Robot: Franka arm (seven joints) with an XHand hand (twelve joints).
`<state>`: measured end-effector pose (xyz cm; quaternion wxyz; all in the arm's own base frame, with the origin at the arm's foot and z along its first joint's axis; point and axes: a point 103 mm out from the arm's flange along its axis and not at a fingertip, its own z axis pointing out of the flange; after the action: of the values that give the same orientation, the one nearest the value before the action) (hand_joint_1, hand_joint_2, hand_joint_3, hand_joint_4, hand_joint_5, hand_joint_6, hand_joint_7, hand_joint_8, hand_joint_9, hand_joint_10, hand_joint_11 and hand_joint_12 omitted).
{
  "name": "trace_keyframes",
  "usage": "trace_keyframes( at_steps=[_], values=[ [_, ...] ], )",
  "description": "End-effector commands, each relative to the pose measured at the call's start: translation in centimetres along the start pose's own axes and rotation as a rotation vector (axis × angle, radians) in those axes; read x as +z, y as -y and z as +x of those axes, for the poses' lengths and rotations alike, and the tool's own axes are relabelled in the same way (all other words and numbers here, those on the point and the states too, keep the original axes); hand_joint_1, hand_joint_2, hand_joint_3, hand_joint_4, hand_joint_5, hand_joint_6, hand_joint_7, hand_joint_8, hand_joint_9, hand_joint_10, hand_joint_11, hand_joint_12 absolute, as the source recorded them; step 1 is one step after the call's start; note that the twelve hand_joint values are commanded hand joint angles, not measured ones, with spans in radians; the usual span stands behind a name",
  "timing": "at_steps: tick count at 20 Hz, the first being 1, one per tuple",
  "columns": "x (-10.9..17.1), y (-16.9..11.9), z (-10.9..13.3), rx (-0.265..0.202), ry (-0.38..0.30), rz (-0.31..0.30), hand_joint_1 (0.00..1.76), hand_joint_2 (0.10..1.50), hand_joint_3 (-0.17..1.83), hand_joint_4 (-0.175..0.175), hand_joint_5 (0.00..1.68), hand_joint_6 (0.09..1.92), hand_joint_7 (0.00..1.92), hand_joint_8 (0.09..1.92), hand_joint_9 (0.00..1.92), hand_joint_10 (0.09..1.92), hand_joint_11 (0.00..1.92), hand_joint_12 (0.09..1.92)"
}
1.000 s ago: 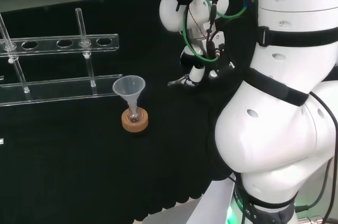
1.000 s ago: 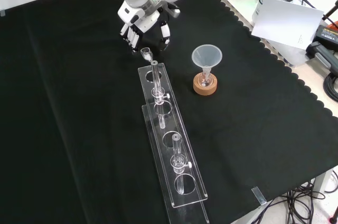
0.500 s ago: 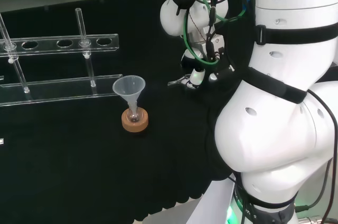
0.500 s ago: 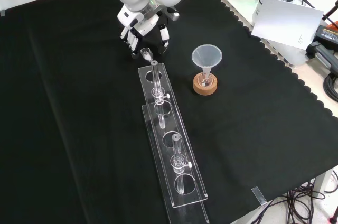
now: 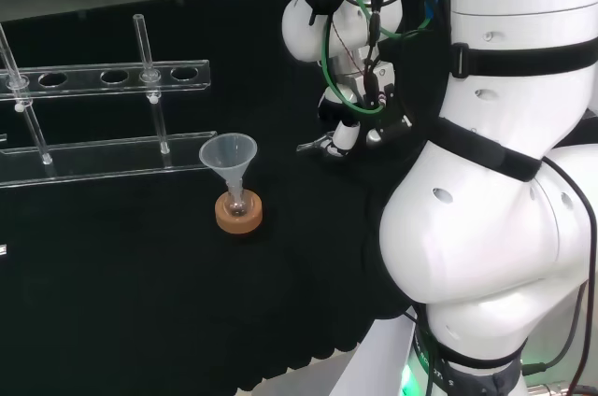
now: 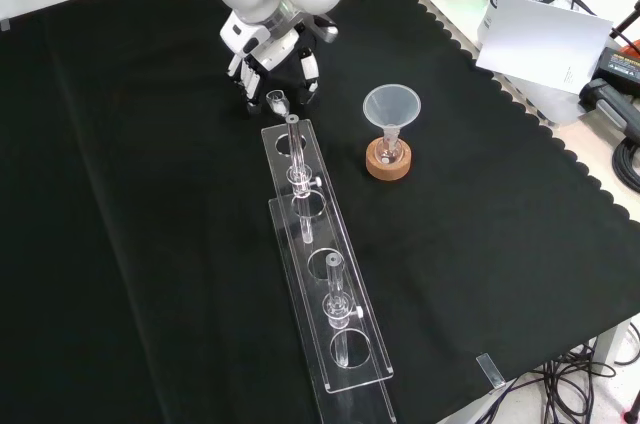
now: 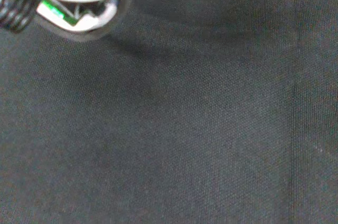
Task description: Pick up the weighing funnel.
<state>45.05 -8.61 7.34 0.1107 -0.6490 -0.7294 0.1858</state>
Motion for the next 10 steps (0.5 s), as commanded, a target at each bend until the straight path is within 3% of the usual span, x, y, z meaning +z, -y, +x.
trace_keyframes(
  at_steps=[1,10],
  values=[
    [0.38,-0.48,-0.01,0.006,-0.005,0.004,0.95,0.46,0.69,0.022,0.62,0.41,0.86,0.42,0.88,0.42,0.41,1.32],
    [0.5,-0.8,-0.04,0.025,-0.035,0.003,1.0,0.48,0.71,0.012,0.73,0.48,0.95,0.43,0.94,0.41,0.45,1.3]
  ],
)
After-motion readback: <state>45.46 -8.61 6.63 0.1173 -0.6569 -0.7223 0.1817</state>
